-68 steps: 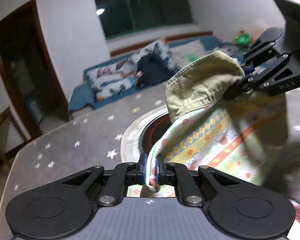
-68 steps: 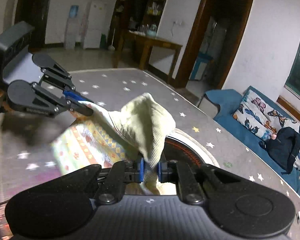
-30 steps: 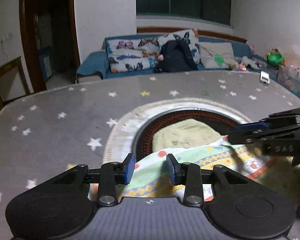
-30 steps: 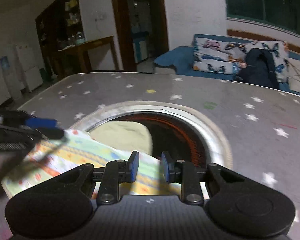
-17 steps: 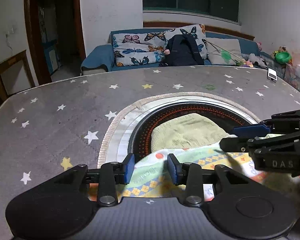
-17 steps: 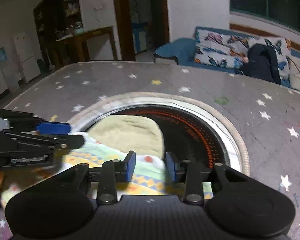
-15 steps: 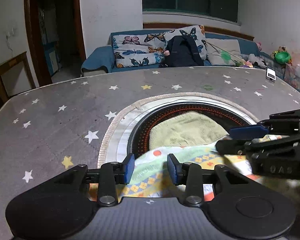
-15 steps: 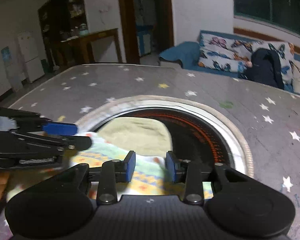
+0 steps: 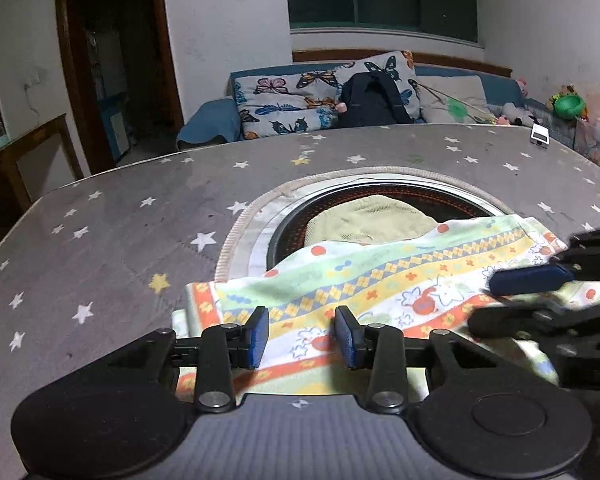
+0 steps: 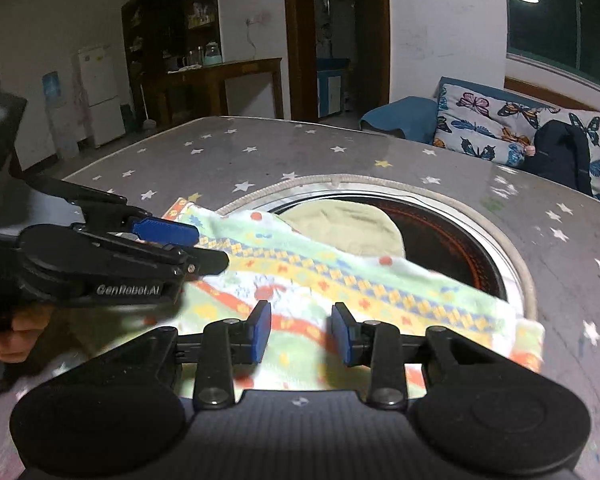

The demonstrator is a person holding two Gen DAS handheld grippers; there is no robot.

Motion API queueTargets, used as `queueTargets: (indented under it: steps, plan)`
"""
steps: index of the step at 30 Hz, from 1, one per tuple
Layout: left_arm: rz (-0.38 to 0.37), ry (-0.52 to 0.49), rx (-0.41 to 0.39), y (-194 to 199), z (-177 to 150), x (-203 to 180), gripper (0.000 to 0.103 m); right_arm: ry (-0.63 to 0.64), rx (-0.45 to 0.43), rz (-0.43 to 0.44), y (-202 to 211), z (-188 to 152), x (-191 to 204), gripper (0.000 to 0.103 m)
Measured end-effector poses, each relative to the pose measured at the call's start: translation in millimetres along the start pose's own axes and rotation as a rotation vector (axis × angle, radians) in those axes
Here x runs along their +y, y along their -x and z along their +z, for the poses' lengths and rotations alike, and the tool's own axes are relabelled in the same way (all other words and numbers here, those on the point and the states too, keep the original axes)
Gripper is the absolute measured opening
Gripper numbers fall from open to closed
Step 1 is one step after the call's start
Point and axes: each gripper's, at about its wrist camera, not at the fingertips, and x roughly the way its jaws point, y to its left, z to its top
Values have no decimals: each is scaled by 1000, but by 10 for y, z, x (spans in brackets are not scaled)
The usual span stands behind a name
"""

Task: Fold clothes

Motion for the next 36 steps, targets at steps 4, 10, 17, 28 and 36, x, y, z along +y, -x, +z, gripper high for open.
queueTargets:
  steps: [4,10,17,28,36]
  plan:
    - [26,-56,-25,114,-109,-67,40,22,5,15,201,-166,-10,33]
    - [54,-76,-21,214,-234,-13,40,37,5,-45,538,-495,-115,33]
    - [-20,-83,-75,473,-236,-187,40,23,-10,-92,820,-508,-255,34]
    - [-4,-46,-18,429,-345,-114,45,-23,2,-74,627,-487,-278,40]
    - [56,22,-14,496,-381,87,52,-48,-6,-98,612,-493,-368,45]
